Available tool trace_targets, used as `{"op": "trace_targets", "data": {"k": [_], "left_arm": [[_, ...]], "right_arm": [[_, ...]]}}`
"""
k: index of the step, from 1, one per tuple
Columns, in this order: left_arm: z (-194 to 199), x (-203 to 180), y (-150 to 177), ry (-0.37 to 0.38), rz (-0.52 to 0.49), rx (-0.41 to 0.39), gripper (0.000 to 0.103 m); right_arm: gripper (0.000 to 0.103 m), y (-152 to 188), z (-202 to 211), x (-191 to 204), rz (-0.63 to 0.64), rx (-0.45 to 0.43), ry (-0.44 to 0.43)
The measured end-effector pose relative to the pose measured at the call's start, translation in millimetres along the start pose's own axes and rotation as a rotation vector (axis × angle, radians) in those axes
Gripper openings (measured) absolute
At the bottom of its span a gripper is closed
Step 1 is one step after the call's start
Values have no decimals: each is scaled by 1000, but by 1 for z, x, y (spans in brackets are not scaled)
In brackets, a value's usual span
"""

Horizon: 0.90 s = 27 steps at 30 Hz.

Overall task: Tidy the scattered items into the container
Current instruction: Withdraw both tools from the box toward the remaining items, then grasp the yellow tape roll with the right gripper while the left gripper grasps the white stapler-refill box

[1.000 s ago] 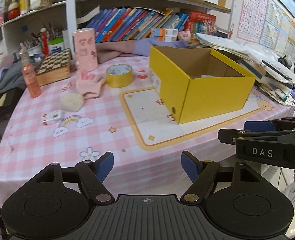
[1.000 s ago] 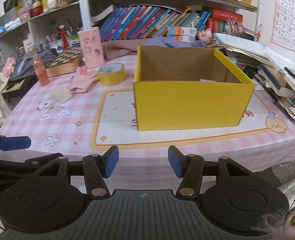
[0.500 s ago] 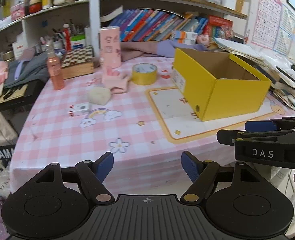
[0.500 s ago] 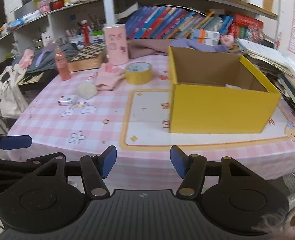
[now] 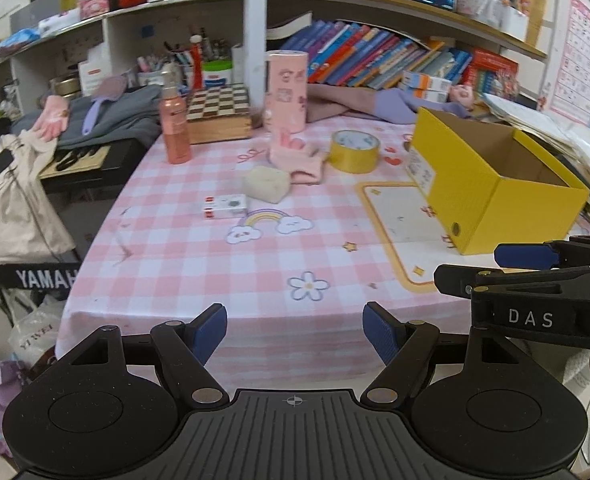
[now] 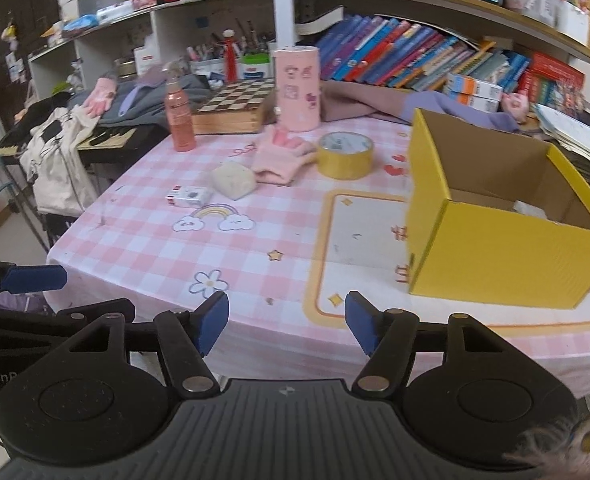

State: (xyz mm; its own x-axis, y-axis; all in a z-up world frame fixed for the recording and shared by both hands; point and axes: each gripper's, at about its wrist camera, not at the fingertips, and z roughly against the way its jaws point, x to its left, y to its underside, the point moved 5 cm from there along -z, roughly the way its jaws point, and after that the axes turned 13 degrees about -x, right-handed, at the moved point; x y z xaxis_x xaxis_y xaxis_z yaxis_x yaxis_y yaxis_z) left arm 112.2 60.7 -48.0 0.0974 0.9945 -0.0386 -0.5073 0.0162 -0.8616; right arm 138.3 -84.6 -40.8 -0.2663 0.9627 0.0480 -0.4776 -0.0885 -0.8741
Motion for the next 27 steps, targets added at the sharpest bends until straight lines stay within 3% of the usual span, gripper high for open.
{"op": "trace_targets", "data": {"k": [8,24,27], "left_arm": [[-21,9,-13,-27,-6,0,77],[-101,23,-42,-48,7,54,77],[-116,30,-47,-67,20,62,77]], "right_arm": [[64,-14,-28,2,3,-7,-24],[64,-50,-115,-20,0,42,-32],[68,-59,-133,-24,3,44,-24]]}}
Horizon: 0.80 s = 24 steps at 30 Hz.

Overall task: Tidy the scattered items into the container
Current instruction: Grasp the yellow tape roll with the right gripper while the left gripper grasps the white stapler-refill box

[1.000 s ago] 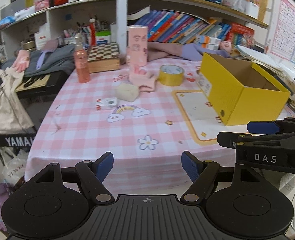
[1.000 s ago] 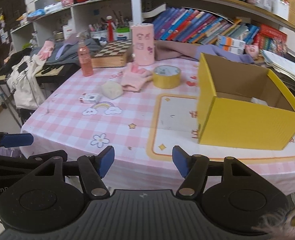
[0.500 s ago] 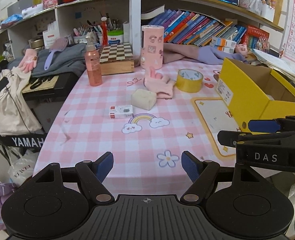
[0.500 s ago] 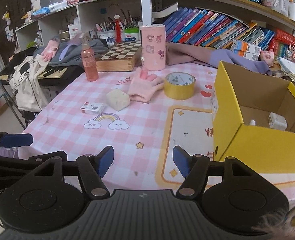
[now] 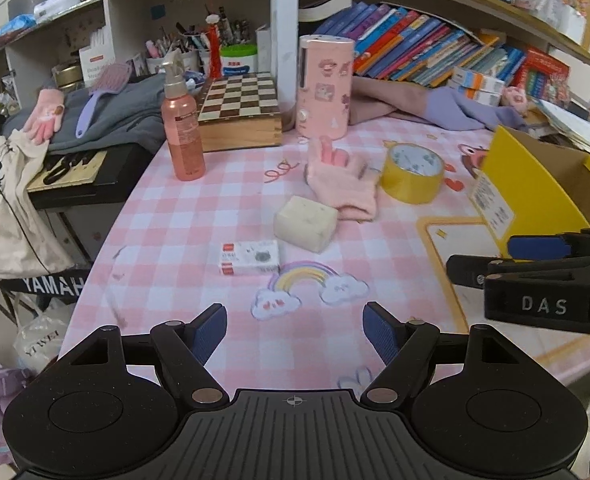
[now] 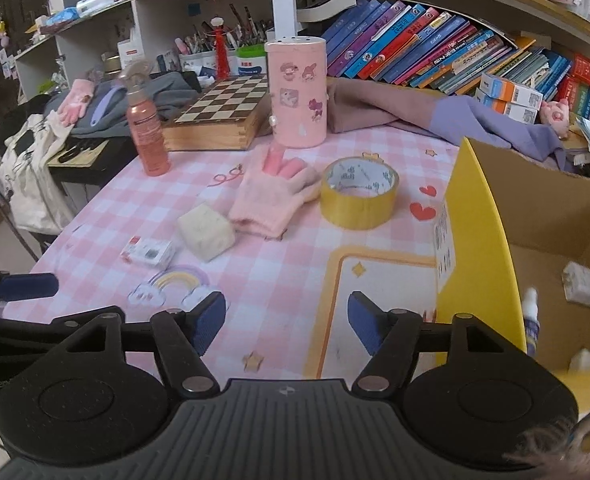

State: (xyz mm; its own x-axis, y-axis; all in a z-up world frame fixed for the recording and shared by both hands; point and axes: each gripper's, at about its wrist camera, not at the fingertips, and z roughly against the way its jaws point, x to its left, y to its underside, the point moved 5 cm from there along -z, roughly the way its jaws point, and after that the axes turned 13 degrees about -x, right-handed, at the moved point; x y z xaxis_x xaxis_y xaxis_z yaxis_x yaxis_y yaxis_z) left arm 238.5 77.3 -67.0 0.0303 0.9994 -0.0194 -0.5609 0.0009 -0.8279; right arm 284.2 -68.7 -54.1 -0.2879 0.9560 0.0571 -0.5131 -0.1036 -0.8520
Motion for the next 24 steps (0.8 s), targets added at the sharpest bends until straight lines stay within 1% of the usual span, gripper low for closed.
{"op": "trace_targets", "data": {"k": [5,7,10,13,17,24], "left_arm": [[-28,9,-6,-36,19,22,77],[-40,12,-7,-56,27,32,84],[-57,17,-8,-83,41,43,85],[-76,22,-8,-96,56,66,85],[-95,24,-7,-110,48,90,85],[-116,31,-6,-133,55,126,85]], "right_arm": [[82,-15,-29,-8,10,-3,32],[87,-21,-42,-12,12,-4,54],[93,-31,-64,-19,0,-2,95],[94,-37,-88,-28,-44,24,122],[94,-39,-114,-38,-88,68,150],[96,-43,-148,-48,-82,86,201]]}}
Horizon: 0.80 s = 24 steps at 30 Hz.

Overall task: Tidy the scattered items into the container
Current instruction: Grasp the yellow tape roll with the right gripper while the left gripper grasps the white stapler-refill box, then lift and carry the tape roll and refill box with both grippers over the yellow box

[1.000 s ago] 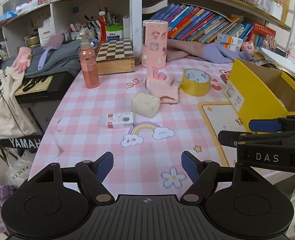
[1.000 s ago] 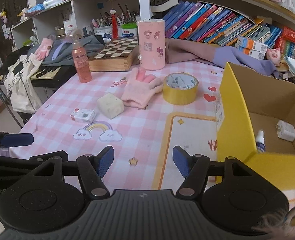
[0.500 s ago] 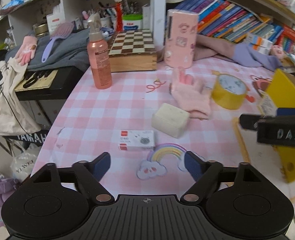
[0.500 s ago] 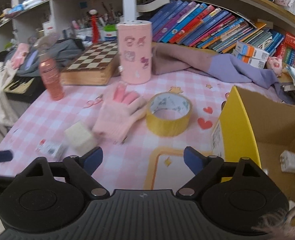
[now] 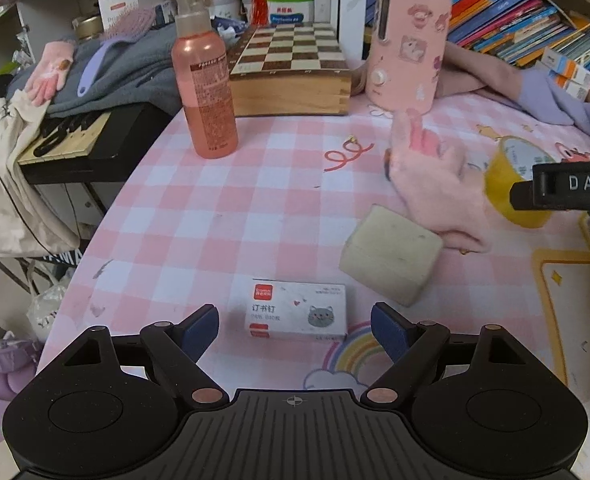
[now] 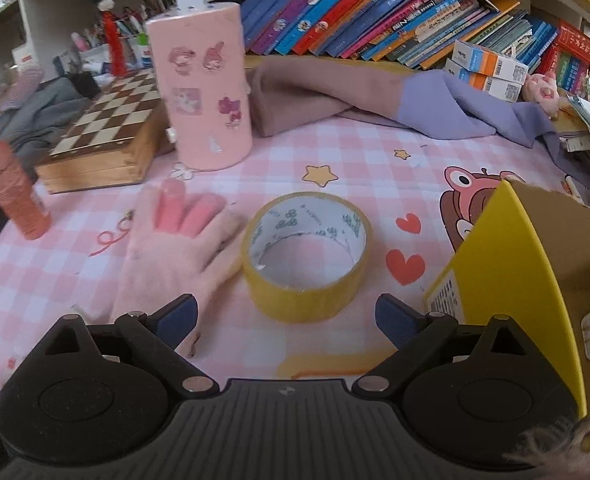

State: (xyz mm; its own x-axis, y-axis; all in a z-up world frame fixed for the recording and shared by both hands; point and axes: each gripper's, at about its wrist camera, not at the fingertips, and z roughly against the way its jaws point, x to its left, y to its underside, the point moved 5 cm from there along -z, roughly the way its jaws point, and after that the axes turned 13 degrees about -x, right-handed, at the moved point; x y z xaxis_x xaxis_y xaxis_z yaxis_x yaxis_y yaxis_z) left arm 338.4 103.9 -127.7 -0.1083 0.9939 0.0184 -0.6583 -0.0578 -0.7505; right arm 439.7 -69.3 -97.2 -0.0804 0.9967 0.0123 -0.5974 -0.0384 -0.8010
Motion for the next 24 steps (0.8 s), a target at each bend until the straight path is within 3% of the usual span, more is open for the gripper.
{"op": "trace_targets", "data": {"k": [13,17,18,20,24], "left_arm": [[-11,5,-1,0,8,6,83],[-10,5,-3,7,2,-11,66],[-9,4,-4,10,-2,-17,56],[-8,3,-5,17,-5,-20,53],[-7,4,-5,30,17,-18,53]], "right_arm": [[98,-4,-50,-10,-3,29,81],[97,-7,-54,-11,-1,4,86],[95,-8,-55,-10,3,-3,80],[87,-9,-56,-9,5,-6,57],[86,-9,-54,-9,-5,-4,39]]}}
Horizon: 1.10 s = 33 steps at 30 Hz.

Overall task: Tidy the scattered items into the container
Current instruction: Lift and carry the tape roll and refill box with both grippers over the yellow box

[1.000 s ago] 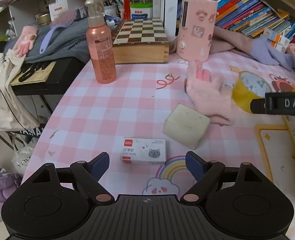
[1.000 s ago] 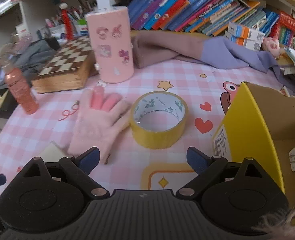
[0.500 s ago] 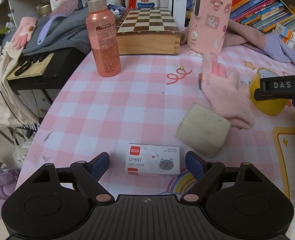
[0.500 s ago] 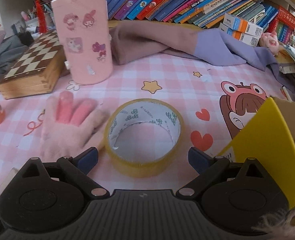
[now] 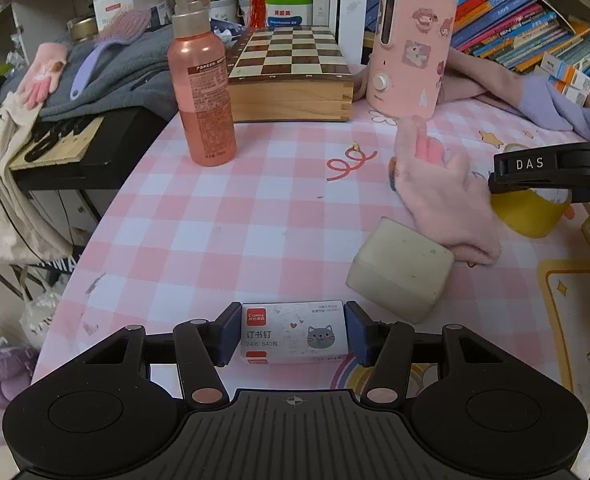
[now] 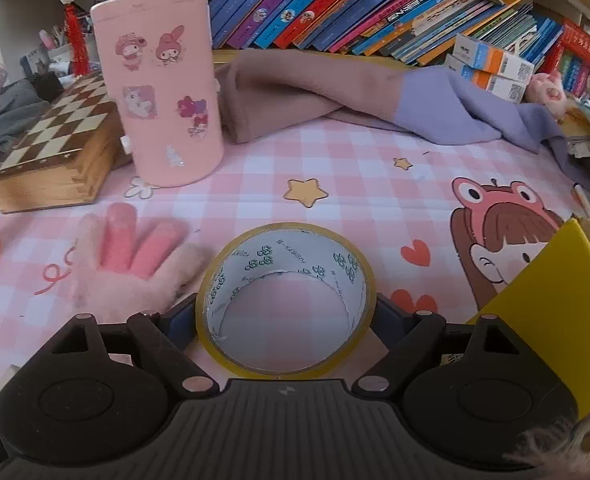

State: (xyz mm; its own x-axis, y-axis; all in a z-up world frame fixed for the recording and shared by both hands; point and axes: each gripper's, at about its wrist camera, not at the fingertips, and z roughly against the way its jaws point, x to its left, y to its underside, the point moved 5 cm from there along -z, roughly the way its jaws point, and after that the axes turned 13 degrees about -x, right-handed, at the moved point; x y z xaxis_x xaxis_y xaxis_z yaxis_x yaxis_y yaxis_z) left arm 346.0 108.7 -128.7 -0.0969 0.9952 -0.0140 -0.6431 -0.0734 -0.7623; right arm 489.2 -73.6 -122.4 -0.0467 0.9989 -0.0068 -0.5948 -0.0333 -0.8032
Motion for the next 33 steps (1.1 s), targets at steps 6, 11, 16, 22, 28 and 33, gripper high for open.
{"op": "trace_targets", "data": {"k": [6,11,16,22,28,33], "left_arm": [[11,1,-11,14,6,-49,53],[27,2,-20,25,11,-94,53],[49,2,-27,43,11,-143,53],[77,2,-33,73,11,-196,53],[111,2,-36,102,14,-259,53],[141,0,-35,123,10,-308,53]], "right_arm": [[86,-6,17,8,9,-38,-27],[86,-12,40,14,-1,-68,-52],[86,-15,69,19,-8,-93,-82],[86,-12,109,21,-13,-119,-132],[86,-8,153,21,2,-154,-178],[86,5,189,19,24,-177,-208]]}}
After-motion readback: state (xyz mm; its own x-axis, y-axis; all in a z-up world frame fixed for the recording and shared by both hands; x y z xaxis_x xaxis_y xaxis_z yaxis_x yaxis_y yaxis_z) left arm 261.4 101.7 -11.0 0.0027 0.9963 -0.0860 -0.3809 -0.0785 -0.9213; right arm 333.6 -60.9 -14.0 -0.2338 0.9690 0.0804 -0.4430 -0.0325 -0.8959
